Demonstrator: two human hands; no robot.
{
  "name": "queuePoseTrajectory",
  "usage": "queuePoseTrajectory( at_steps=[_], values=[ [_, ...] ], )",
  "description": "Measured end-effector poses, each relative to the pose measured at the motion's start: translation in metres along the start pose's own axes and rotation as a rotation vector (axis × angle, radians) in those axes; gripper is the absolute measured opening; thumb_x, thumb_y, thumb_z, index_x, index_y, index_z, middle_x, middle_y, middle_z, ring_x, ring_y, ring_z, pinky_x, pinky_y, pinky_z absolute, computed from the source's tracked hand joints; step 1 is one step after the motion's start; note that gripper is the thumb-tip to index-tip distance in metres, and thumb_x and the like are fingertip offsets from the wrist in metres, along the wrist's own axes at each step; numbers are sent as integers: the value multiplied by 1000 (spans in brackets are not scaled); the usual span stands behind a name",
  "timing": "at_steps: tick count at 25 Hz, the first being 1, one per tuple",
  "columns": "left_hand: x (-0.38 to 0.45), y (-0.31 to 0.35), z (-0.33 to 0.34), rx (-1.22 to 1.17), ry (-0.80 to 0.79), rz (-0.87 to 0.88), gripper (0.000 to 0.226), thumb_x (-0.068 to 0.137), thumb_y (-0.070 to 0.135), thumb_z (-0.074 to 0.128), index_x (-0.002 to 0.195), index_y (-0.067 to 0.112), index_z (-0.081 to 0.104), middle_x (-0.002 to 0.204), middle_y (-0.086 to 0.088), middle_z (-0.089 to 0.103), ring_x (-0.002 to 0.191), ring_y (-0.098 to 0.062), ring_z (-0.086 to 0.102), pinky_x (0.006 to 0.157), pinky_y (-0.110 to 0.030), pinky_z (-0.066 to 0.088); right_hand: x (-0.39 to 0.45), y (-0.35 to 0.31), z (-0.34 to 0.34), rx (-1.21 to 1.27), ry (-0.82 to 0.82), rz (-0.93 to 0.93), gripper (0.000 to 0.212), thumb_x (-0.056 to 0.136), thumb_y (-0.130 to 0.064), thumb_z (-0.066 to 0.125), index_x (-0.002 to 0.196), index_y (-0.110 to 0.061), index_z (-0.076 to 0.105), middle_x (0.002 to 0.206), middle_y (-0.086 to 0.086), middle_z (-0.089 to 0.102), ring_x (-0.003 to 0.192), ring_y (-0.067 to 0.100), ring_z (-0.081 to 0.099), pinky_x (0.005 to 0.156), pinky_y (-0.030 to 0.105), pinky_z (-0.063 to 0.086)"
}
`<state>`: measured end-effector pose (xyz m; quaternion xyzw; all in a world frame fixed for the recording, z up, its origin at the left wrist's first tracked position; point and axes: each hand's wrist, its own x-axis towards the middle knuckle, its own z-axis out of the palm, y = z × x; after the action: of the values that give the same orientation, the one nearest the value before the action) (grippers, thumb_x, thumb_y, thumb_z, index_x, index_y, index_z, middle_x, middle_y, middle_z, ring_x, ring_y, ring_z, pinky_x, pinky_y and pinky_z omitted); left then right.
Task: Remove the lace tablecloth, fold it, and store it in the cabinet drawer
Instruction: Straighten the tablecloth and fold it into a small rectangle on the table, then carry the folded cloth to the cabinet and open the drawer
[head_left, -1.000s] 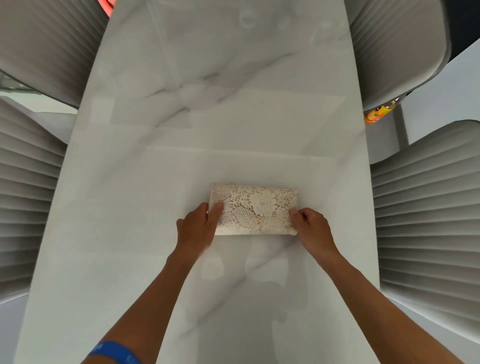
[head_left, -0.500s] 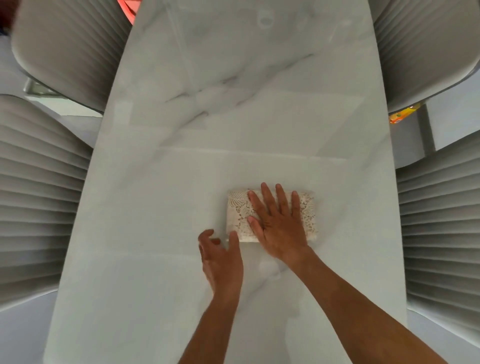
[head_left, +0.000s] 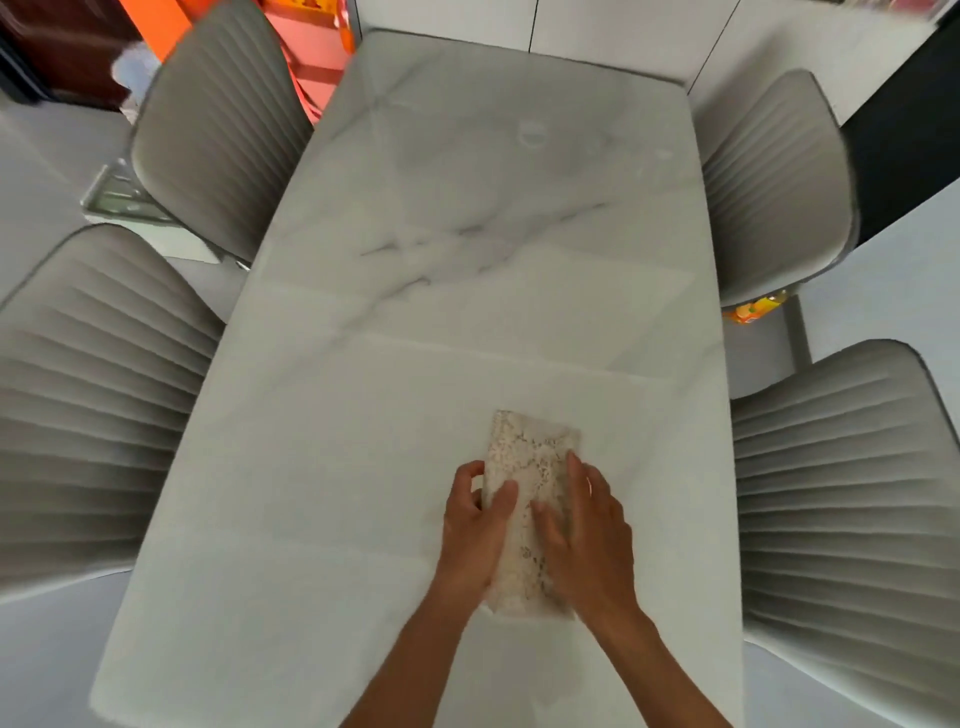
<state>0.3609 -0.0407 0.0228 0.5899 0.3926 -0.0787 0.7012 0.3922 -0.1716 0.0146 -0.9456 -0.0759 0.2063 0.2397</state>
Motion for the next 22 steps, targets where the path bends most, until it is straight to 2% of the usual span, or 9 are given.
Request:
queuePoseTrajectory(
  at_steps=[2, 4, 7, 10, 12, 14, 16, 20, 22],
  values=[
    [-34, 19, -16, 1, -81, 33, 31, 86, 40, 65, 115, 41, 55, 98, 4, 75, 83, -10, 73, 68, -28, 60, -19, -19, -13, -18, 104, -237, 59, 98, -57, 19, 152, -48, -2, 165, -12, -4, 151, 13, -5, 121, 40, 7],
    [-72, 31, -31, -42, -157, 76, 43, 82, 38, 68, 122, 46, 55, 104, 4, 75, 92, -14, 73, 74, -31, 60, -31, -40, -27, 48, 101, -377, 54, 97, -59, 11, 149, -54, -5, 162, -20, -13, 148, 6, -19, 119, 37, -6],
    [-137, 26, -46, -135, -269, 209, 74, 74, 26, 75, 137, 49, 44, 132, 8, 63, 118, -15, 61, 92, -33, 54, -55, -63, -37, 431, 1, -373, 54, 95, -66, 16, 146, -60, -2, 161, -26, -5, 148, -3, -11, 121, 36, -2],
    [-202, 9, -51, -128, -128, 372, 84, 72, 31, 80, 143, 48, 37, 142, 19, 50, 129, -5, 50, 97, -26, 49, -95, -90, -29, 980, -260, -268, 59, 90, -73, 31, 146, -58, 20, 156, -33, 18, 145, -7, 13, 122, 42, 13],
    [-239, -3, -56, -46, 11, 455, 94, 70, 21, 83, 145, 45, 32, 136, 25, 53, 124, 0, 53, 91, -22, 51, -129, -106, -19, 1120, -396, -247, 64, 87, -76, 37, 146, -53, 27, 155, -30, 27, 143, -6, 23, 122, 41, 18],
    [-271, -15, -65, -42, 193, 492, 94, 67, 8, 74, 144, 44, 35, 121, 26, 62, 106, 1, 62, 80, -25, 56, -167, -123, -11, 1090, -462, -283, 71, 84, -79, 37, 147, -50, 27, 155, -27, 29, 144, -4, 24, 122, 41, 18],
    [-297, -27, -74, -134, 311, 495, 88, 63, 3, 61, 141, 39, 42, 111, 15, 70, 92, -7, 66, 76, -37, 57, -196, -135, 0, 1012, -459, -327, 78, 82, -81, 35, 150, -45, 25, 158, -23, 25, 145, -3, 21, 122, 41, 17],
    [-360, -76, -136, -572, 449, 487, 76, 57, 4, 48, 130, 26, 57, 117, -7, 69, 104, -26, 67, 78, -46, 58, -260, -168, 28, 484, -404, -585, 75, 84, -75, 26, 151, -42, 20, 162, -14, 16, 149, 6, 13, 123, 41, 11],
    [-399, -114, -193, -856, 416, 476, 76, 52, 8, 49, 127, 18, 59, 120, -15, 67, 105, -34, 66, 79, -51, 55, -278, -189, 45, 309, -421, -722, 76, 79, -77, 39, 148, -46, 25, 159, -13, 25, 146, 9, 21, 121, 40, 18]
  ],
)
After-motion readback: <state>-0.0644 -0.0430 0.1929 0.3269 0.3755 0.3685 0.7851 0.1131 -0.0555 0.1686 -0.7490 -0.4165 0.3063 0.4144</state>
